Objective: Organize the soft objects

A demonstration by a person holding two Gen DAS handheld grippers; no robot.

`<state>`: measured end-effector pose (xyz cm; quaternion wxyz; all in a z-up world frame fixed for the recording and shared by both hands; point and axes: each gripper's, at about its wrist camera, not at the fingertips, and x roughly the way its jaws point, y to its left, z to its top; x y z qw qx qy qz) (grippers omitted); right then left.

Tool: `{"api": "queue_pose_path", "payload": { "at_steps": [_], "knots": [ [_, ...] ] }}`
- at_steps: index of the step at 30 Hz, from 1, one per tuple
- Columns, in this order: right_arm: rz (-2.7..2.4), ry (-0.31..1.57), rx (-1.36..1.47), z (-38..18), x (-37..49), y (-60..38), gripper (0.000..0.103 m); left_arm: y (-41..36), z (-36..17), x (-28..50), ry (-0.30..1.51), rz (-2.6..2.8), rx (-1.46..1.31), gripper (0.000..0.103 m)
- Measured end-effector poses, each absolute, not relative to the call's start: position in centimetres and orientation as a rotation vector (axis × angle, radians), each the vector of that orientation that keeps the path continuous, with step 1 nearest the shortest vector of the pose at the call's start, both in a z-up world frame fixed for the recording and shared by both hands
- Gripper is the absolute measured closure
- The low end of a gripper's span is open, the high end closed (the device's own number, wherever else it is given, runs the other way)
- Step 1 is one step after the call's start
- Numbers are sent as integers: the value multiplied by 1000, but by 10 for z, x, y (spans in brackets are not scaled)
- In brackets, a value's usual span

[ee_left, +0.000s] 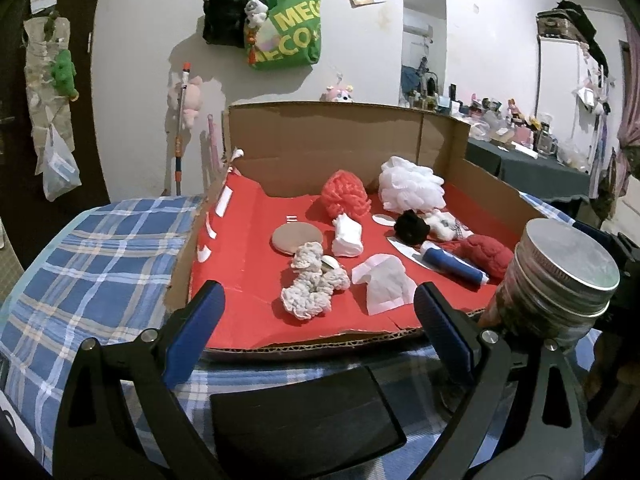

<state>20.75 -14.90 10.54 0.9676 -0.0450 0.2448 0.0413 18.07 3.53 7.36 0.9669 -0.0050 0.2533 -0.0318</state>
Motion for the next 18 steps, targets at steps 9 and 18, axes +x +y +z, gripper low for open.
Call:
{"api": "queue_pose_path", "payload": {
  "at_steps": [9, 18],
  "knots": [
    [78, 489, -97, 106, 206, -150, 0, 41, 80, 176, 462, -12, 4, 6],
    [77, 489, -97, 106, 205, -150, 0, 45, 80, 180, 472, 3, -4, 6]
  ]
}}
